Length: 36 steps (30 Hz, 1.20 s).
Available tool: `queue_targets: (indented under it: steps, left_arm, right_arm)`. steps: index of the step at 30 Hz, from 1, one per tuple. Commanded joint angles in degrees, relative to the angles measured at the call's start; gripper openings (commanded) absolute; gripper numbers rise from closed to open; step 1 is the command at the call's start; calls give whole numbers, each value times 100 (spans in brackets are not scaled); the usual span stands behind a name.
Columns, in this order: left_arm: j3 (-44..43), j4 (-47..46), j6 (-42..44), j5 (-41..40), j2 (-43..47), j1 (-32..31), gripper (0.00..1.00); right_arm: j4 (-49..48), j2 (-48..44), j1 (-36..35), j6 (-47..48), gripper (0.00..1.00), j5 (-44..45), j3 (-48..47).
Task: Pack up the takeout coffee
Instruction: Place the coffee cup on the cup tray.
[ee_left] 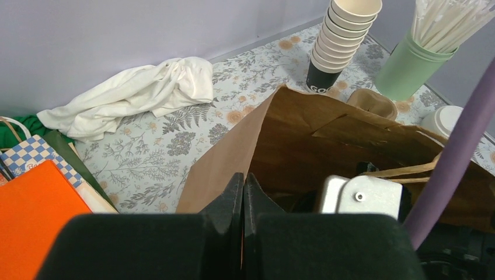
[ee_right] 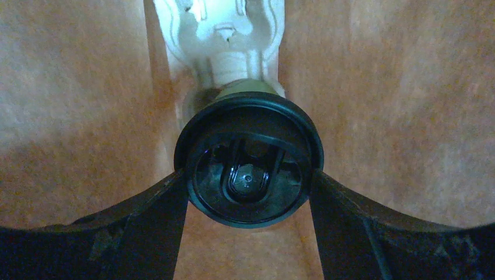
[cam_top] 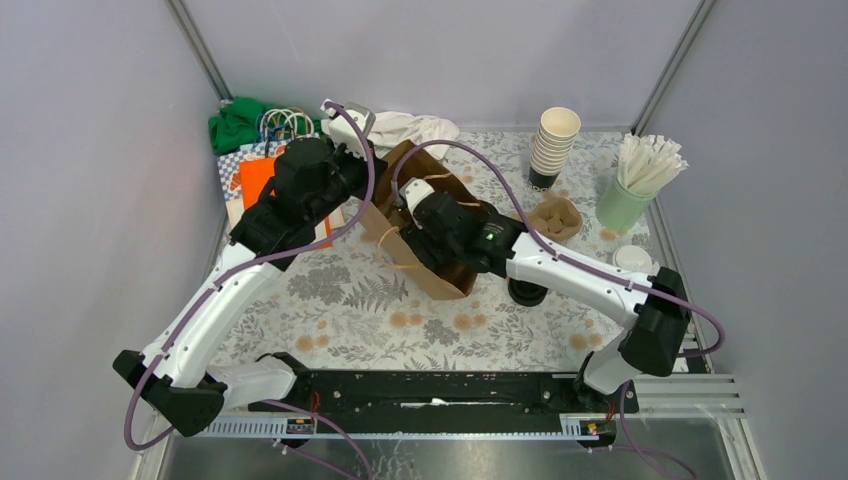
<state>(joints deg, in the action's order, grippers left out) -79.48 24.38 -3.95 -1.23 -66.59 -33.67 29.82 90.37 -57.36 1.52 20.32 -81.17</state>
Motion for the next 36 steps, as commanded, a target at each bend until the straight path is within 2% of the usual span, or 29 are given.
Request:
queue_targets:
  steps: [1, 20, 30, 36]
  left_arm:
    - [-132, -314, 34, -193, 60, -22, 0]
    - [641, -299, -282, -184, 361, -17, 0]
    - [1257, -61, -687, -308, 510, -12, 0]
    - [1377, 114, -959, -457, 412, 104, 0]
  right_arm:
    - [227, -257, -77, 141, 17, 74, 142]
    - [59, -123, -151, -117, 17, -582, 564]
    - [1385, 280, -147, -422, 17, -1274, -126]
    - [1969, 328, -144, -302, 17, -1291, -390]
